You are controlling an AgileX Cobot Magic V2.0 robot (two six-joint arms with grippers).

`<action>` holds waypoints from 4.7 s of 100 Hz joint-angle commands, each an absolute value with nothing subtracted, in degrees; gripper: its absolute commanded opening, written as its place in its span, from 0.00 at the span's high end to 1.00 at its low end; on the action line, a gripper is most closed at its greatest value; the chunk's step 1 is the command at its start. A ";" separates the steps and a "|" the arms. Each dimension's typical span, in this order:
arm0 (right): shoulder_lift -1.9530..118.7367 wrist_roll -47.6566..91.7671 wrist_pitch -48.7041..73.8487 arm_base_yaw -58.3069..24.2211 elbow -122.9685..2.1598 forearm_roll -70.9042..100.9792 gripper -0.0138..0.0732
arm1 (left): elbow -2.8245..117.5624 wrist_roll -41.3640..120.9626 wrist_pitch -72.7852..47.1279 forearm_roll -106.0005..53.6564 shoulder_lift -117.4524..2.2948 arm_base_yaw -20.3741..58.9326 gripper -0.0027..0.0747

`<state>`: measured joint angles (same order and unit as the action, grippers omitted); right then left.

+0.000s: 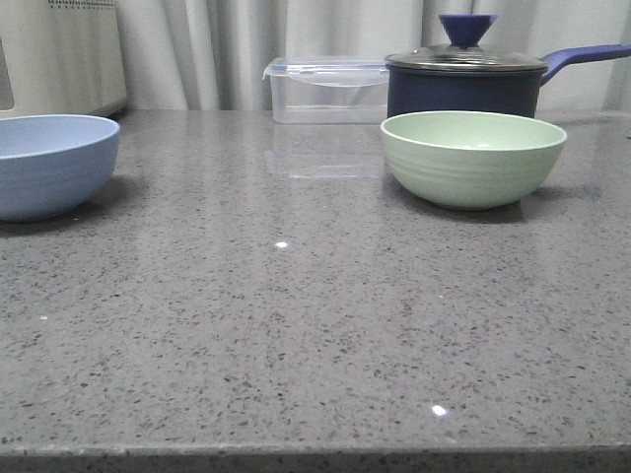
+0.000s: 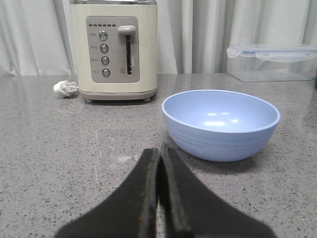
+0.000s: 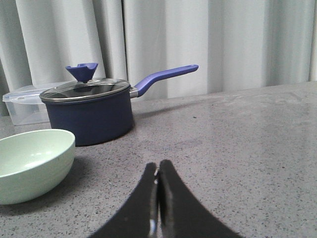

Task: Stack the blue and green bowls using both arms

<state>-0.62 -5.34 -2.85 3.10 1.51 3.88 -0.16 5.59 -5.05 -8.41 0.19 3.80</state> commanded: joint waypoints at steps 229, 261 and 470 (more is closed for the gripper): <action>26.92 -4.90 21.94 3.47 -30.07 3.71 0.38 | 31.95 5.14 -9.50 -8.73 -31.84 3.75 0.45; 29.68 -4.94 22.64 -0.68 -33.76 4.78 0.38 | 31.95 5.14 -8.73 -9.22 -31.84 3.75 0.45; 95.74 -4.99 51.48 -11.78 -83.08 7.19 0.93 | 31.95 5.14 -8.12 -9.22 -31.84 3.75 0.47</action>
